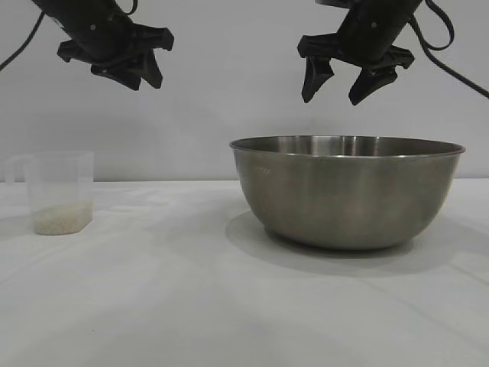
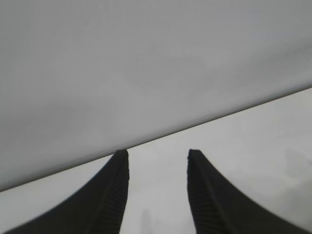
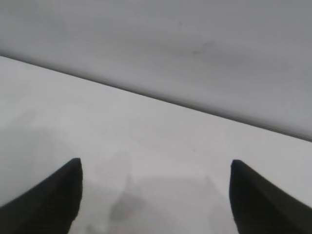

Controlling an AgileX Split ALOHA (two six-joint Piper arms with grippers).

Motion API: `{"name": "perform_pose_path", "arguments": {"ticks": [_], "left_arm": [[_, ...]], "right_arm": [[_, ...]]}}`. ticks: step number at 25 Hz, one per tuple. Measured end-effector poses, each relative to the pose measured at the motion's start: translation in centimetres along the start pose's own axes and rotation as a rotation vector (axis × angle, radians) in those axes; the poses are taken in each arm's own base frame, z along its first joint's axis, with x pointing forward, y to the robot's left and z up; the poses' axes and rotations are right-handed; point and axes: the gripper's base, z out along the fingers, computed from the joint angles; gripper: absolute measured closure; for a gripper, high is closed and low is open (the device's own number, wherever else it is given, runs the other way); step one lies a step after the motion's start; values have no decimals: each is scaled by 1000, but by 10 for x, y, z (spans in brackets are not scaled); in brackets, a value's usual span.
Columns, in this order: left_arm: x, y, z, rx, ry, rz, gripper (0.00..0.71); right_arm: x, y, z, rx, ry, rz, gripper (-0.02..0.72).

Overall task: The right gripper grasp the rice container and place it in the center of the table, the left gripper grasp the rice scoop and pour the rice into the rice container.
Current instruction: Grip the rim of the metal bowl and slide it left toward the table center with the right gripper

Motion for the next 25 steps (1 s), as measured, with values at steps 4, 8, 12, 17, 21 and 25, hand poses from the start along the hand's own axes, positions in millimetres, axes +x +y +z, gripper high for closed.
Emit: {"name": "perform_pose_path", "arguments": {"ticks": [4,8,12,17,21,25], "left_arm": [[0,2,0,-17,3,1,466],[0,2,0,-18,3,1,466],[0,2,0,-18,3,1,466],[0,2,0,-20,4,1,466],[0,2,0,-20,4,1,466],[0,2,0,-20,4,1,466]], "right_arm": [[0,0,0,0,0,0,136],[0,0,0,0,0,0,136],[0,0,0,-1,0,2,136],[0,2,-8,-23,42,0,136],[-10,-2,-45,-51,95,5,136],[-12,-19,-90,-62,190,73,136]]}}
